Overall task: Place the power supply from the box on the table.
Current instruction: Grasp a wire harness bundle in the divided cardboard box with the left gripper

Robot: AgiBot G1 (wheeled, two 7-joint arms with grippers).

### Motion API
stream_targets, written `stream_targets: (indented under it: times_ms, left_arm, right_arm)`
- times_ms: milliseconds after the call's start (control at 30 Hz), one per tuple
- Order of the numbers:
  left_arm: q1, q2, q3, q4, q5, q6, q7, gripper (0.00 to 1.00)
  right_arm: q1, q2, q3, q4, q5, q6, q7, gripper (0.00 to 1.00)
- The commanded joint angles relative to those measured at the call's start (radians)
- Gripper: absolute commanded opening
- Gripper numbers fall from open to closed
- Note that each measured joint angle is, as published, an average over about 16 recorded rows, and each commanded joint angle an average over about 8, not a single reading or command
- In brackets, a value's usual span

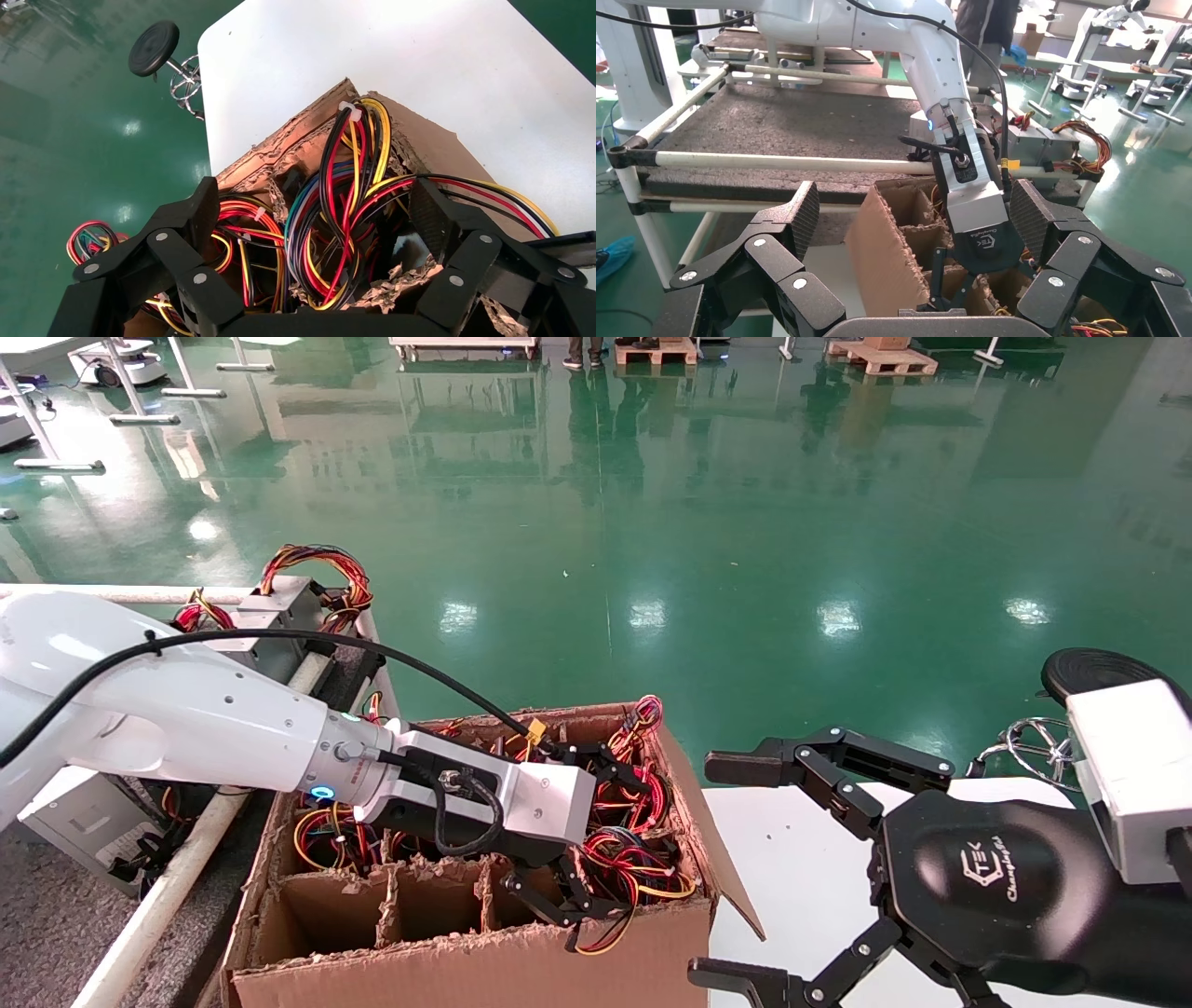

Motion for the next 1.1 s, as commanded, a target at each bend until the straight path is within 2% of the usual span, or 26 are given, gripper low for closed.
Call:
stream_targets:
  times_ms: [33, 1100]
  left_arm:
    - [0.0, 0.003, 0.004, 0.009, -0.006, 0.005, 0.004, 0.0]
    - [-0.021, 0.04, 0.06, 0.132, -0.089, 0.077, 0.069, 0.0]
  right_arm:
    - [0.0, 0.0, 0.0, 0.0, 0.0, 0.0, 0.0, 0.0]
    - [0.0, 0.0, 0.0, 0.0, 0.0, 0.0, 0.0, 0.0]
